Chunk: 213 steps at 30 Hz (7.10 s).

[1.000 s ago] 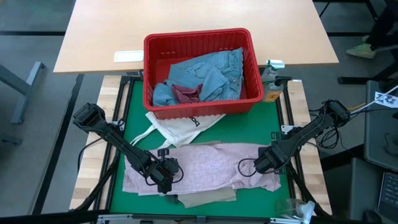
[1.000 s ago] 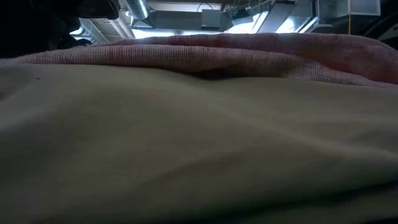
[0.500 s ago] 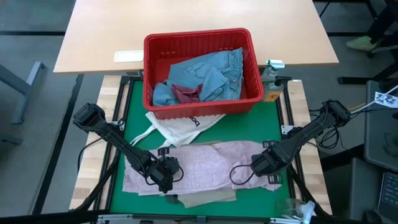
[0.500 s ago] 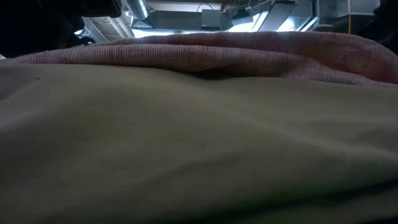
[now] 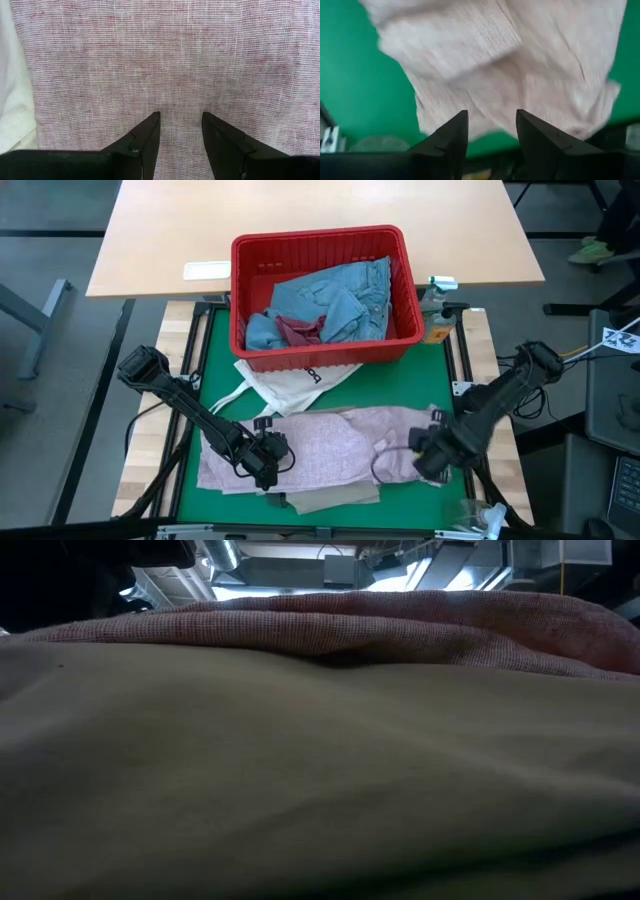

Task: Fold laundry
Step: Fold the pink shirt

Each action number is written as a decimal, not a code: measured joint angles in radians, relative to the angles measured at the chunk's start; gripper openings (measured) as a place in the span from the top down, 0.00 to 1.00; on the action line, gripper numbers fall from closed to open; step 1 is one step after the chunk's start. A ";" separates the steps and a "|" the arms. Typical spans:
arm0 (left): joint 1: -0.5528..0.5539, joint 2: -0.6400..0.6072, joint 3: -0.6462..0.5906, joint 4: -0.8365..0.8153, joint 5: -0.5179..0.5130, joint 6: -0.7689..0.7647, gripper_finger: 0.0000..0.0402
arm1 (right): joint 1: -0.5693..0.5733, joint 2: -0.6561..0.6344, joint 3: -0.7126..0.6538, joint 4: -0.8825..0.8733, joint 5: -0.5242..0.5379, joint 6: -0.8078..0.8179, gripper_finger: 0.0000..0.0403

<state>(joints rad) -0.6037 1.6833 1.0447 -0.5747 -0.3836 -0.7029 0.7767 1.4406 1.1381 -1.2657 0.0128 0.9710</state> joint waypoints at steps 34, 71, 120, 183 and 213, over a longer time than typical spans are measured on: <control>0.000 0.000 0.000 0.000 -0.002 0.000 0.65 | 0.152 0.001 -0.315 0.396 0.126 0.021 0.59; -0.002 0.000 0.000 0.000 -0.032 -0.001 0.65 | 0.154 0.001 -0.184 0.414 -0.366 0.079 0.98; -0.015 -0.007 0.199 -0.075 -0.015 0.165 0.65 | 0.153 0.001 -0.183 0.243 -0.450 0.218 0.67; 0.156 -0.014 -0.265 -0.483 0.457 0.190 0.42 | 0.153 0.001 -0.183 0.254 -0.447 0.230 0.67; 0.229 -0.003 0.018 -0.804 0.566 0.359 0.99 | 0.153 0.001 -0.120 0.240 -0.430 0.228 0.67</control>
<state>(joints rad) -0.3752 1.6798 1.0626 -1.3788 0.1821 -0.3444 0.9295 1.4418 1.0179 -1.0260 -0.4169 1.1990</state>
